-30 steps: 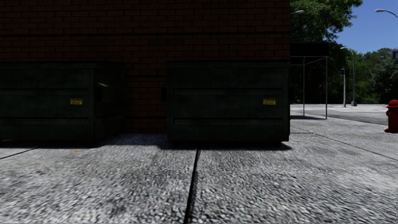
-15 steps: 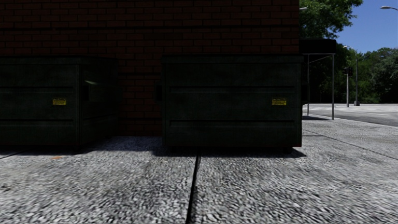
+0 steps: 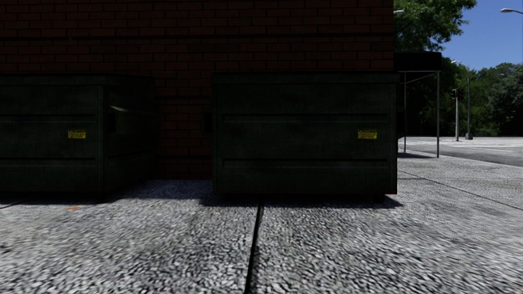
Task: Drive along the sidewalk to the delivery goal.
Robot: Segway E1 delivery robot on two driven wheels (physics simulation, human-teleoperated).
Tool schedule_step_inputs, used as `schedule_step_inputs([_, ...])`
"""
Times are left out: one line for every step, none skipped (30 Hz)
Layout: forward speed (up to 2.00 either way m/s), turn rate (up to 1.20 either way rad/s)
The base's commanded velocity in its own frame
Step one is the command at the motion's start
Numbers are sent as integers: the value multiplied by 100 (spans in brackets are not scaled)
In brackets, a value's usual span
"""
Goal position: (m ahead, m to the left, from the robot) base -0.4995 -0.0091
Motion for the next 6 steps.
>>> schedule_step_inputs([0,0])
schedule_step_inputs([0,0])
schedule_step_inputs([0,0])
schedule_step_inputs([0,0])
schedule_step_inputs([0,0])
schedule_step_inputs([0,0])
